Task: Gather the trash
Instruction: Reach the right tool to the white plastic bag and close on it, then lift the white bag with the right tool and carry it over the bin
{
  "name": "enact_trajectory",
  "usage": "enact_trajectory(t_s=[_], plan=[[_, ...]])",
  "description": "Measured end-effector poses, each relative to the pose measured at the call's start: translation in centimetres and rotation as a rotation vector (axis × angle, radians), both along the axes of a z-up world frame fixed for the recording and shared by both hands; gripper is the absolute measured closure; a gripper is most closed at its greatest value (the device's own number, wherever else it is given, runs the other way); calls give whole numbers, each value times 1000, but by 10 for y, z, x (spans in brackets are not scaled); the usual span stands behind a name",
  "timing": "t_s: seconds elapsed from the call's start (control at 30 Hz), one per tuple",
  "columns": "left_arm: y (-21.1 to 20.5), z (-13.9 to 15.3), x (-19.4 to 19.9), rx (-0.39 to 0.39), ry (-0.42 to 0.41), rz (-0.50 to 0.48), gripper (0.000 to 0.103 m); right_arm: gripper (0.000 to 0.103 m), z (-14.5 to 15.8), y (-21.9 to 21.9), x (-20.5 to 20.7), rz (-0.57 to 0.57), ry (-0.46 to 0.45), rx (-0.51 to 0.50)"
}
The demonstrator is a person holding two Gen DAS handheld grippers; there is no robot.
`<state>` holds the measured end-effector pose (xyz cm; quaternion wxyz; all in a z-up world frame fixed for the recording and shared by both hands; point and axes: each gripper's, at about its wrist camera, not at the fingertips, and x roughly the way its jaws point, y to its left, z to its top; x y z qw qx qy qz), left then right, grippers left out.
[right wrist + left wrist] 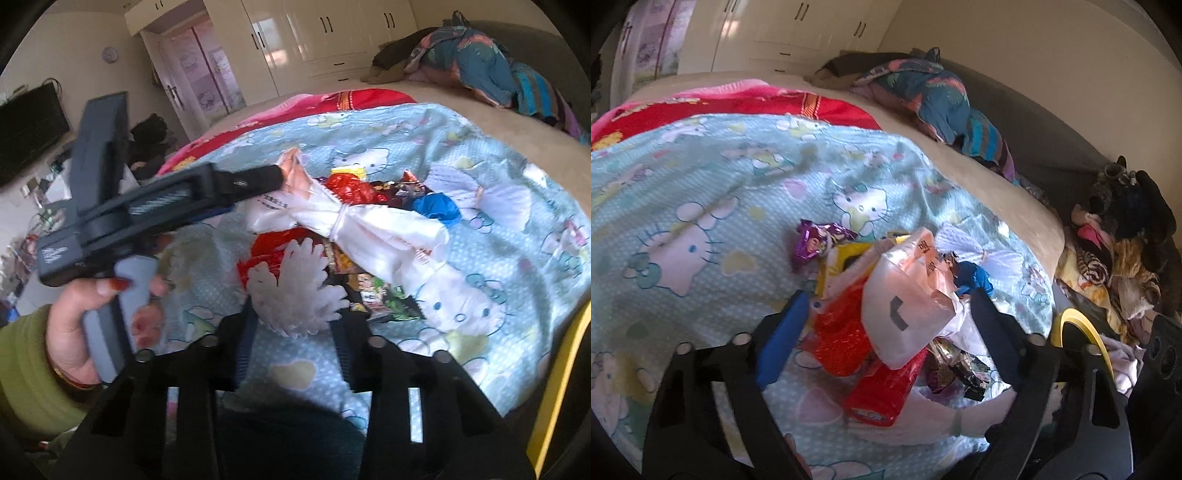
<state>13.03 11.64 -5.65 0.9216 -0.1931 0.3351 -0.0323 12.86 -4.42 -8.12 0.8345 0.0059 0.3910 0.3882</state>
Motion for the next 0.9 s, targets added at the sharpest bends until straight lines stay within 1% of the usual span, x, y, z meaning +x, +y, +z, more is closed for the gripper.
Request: enact_trajectory(t_s=[0.03,0.1,0.17,0.2,0.23,0.3,0.4,0.53,0.63,0.8,0.9], plan=[[-1,-2,2,-16,8,-7,34,76,0,-1,-1,-3,0,12],[-2,-4,4,-35,16,-17,43,76,2,-5,-4,-5,8,38],[-6,-3,4,-34,11,-25,60,77,4,-9,-6,-8,13,59],[-8,-2,3,-29,8,-27,62,77,5,-12,-8,-8,12,68],[-10,-1,2,-27,5,-28,69,78,7,-14,-10,-9,11,73],[-13,3,-1,-24,-6,-32,71,78,9,-18,-8,-8,19,83],[-17,13,-8,-14,-45,-35,75,78,13,-26,-12,-12,23,87],[-18,32,-17,-5,-108,-19,76,78,15,-39,-13,-41,43,89],[-17,45,-21,5,-139,-12,76,78,19,-52,-13,-68,47,97],[-20,59,-27,21,-177,-10,76,78,33,-77,-12,-125,25,128],[-23,64,-30,15,-191,-10,76,78,43,-90,-11,-151,8,149]])
